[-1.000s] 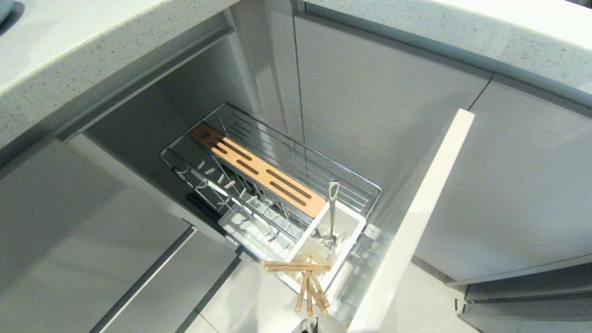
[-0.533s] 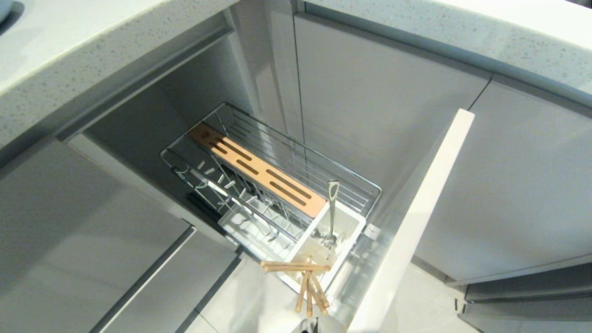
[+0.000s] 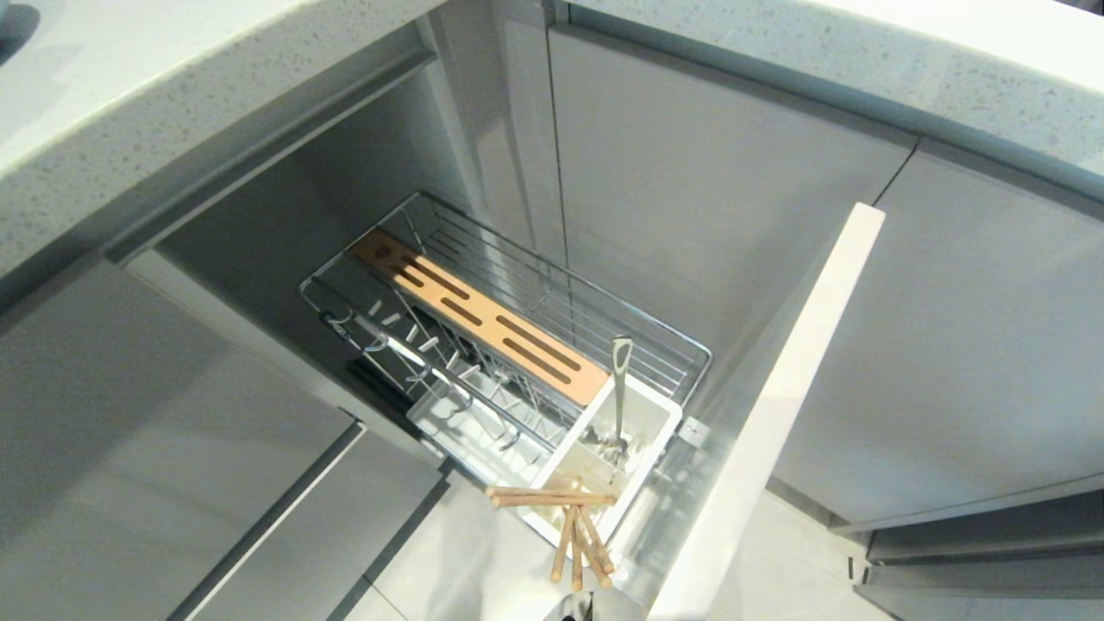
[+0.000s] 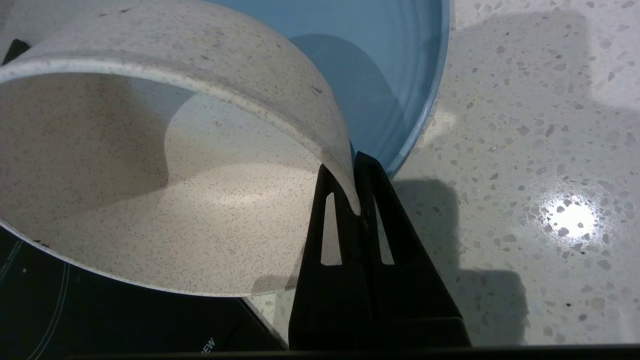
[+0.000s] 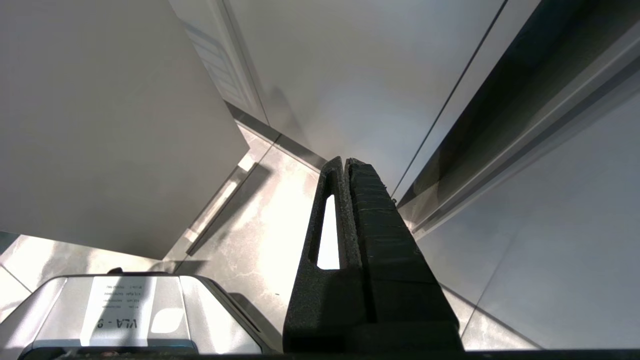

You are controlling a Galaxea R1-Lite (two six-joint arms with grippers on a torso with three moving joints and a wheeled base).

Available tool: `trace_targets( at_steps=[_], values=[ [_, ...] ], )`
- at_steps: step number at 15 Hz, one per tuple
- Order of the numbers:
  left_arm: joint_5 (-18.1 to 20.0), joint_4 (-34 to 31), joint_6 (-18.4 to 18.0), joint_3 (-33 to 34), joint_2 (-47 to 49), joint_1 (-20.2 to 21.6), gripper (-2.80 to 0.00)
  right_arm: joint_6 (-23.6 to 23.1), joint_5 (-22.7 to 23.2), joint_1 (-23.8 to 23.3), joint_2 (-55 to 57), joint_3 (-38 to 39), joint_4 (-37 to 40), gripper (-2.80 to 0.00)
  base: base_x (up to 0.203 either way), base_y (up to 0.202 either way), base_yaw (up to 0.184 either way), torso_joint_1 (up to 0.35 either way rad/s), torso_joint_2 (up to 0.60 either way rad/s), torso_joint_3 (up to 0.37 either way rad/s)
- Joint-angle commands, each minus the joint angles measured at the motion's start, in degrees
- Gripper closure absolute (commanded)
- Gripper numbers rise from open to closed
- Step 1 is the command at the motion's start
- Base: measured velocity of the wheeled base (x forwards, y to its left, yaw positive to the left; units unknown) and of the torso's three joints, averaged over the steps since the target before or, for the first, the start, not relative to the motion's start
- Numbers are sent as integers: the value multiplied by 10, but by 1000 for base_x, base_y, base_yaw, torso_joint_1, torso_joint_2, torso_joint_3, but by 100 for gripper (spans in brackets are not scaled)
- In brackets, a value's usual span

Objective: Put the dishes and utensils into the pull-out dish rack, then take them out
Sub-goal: Take the bowl out of the cupboard

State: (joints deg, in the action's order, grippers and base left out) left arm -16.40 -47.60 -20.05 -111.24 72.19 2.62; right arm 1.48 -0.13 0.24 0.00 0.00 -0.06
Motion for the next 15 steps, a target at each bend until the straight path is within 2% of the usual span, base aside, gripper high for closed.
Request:
trace_targets(
  at_steps=[1, 6, 7, 11, 15],
  values=[
    [-1, -2, -1, 0, 9, 2, 0, 0, 0, 0, 0, 1, 0, 0, 0, 0, 0, 0, 0, 0],
    [-5, 1, -1, 0, 11, 9, 0, 0, 0, 0, 0, 1, 0, 0, 0, 0, 0, 0, 0, 0],
    [-4, 2, -1, 0, 11, 9, -280, 0, 0, 0, 0, 1, 0, 0, 0, 0, 0, 0, 0, 0],
    [-2, 8, -2, 1, 9, 9, -280, 0, 0, 0, 0, 1, 0, 0, 0, 0, 0, 0, 0, 0],
    [-7, 54, -4, 1, 4, 11, -280, 0, 0, 0, 0, 1, 0, 0, 0, 0, 0, 0, 0, 0]
  ],
)
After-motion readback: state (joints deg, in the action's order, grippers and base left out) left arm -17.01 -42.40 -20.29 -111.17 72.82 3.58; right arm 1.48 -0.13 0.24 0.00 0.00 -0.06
